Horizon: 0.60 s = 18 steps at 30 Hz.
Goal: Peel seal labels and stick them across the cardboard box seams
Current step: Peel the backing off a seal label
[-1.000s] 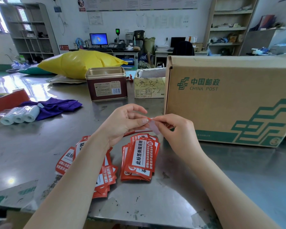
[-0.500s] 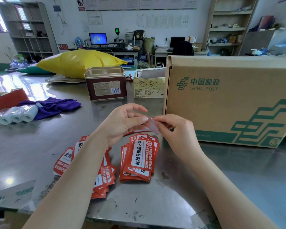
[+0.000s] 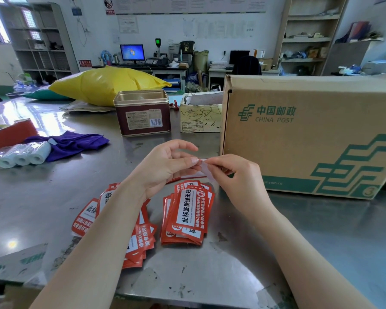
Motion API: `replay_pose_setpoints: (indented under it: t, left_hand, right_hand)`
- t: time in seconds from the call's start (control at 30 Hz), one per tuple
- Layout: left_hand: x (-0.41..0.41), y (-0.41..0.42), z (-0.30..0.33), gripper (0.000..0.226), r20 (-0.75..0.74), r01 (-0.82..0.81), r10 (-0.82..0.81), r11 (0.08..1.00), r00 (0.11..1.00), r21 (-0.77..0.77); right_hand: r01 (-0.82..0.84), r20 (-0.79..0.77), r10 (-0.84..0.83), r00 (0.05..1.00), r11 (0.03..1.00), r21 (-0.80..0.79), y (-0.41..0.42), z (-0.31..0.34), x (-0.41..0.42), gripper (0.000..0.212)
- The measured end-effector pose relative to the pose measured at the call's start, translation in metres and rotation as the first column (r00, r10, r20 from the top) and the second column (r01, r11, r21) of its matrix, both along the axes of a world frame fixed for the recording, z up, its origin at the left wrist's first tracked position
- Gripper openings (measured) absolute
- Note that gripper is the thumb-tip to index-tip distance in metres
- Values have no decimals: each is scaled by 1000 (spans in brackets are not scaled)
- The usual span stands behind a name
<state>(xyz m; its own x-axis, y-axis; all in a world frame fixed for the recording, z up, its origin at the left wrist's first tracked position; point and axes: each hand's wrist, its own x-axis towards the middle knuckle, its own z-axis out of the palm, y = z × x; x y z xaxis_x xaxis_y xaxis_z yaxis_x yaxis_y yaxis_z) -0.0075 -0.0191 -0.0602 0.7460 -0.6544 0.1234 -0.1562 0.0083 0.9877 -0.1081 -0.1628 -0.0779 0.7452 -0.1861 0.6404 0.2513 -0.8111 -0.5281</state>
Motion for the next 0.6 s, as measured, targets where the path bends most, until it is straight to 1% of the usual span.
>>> replay_pose_setpoints:
  t: [0.27,0.47,0.53,0.6]
  left_hand:
    - [1,0,-1,24,13,-4,4,1000,1000,-2]
    - [1,-2,-2,20,44,-19,19,1000,999,15]
    - [2,-2,-2,15,55,-17,17,1000,998,4]
    - [3,-2,-3,15,70,-13,13,1000,997,-8]
  right_hand:
    - [-14,-10,14,1000,1000,4,1,2,-1,18]
    - [-22,-47,22,999,1000,4,0,1,-1,20]
    - [-24,-51,25,998,999,21,1,2,-2,20]
    - [-25,-75,30,997,997,76,2,3,-2,20]
